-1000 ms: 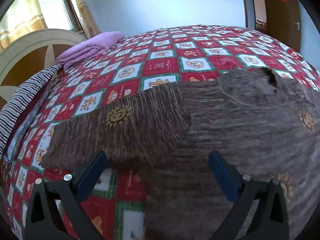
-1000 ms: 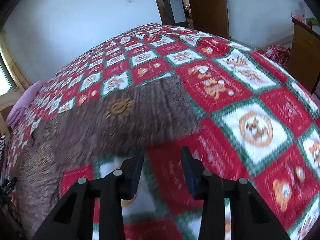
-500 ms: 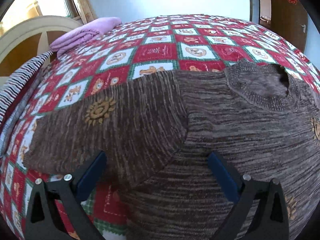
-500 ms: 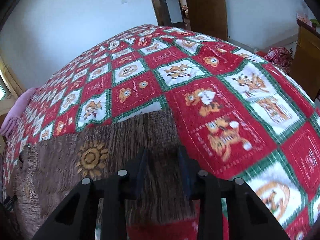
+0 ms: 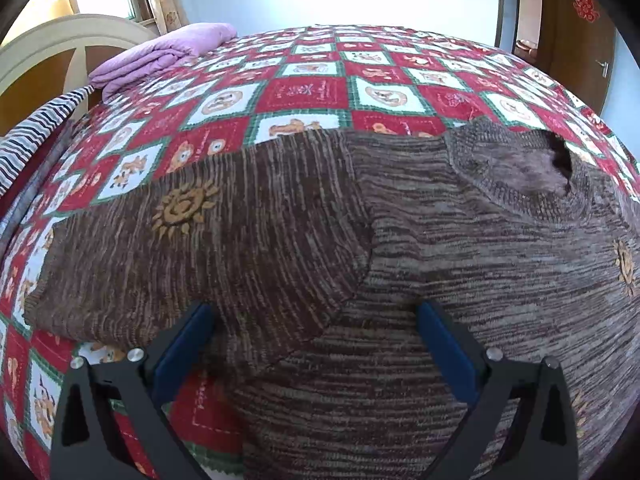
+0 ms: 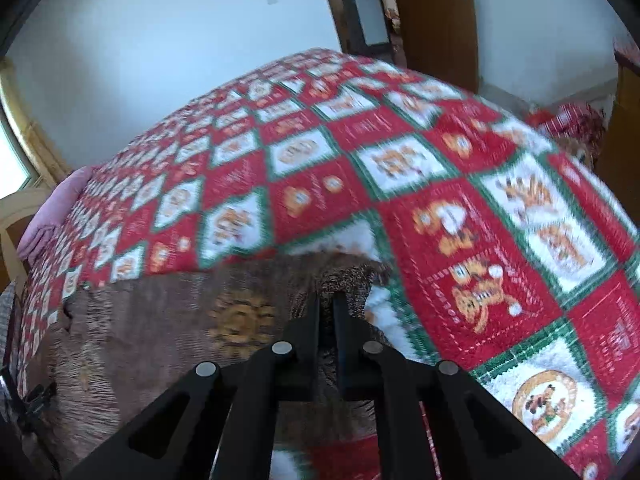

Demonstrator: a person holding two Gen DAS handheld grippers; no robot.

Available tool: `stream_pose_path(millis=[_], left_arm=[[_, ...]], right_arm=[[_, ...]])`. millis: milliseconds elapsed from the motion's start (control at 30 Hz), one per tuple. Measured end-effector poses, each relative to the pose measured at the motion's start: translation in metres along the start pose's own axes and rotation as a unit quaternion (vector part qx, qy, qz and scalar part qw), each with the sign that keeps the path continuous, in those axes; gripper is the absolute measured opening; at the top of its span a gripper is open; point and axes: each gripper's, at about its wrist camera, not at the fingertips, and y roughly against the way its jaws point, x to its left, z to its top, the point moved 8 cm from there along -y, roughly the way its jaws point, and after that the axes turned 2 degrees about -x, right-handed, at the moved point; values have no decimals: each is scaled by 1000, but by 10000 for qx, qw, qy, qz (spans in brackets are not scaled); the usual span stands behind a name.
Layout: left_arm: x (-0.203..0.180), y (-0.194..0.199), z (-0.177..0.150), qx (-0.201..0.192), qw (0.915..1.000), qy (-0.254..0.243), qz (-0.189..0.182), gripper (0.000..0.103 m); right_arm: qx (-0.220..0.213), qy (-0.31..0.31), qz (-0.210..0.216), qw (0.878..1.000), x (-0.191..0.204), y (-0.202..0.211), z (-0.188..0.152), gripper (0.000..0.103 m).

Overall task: Fold small clothes
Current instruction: 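Lower the right tool to the sweater sleeve cuff and close on it, then carry the held sleeve across the sweater body with the right tool, then open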

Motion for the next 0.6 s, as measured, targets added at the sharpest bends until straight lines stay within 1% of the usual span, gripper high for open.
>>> stream_pose_path(millis=[300, 433, 600], left_arm=[[0, 0, 0, -25, 10000, 31, -54, 103], [1, 1, 0, -37, 9999, 50, -87, 103], [2, 1, 0, -54, 9999, 75, -136, 103]], right_arm=[[-298, 646, 39, 9975, 81, 55, 28, 5], [-335, 915, 126, 9952, 119, 74, 30, 5], [-333, 1208, 222, 9919, 169, 88, 24, 5]])
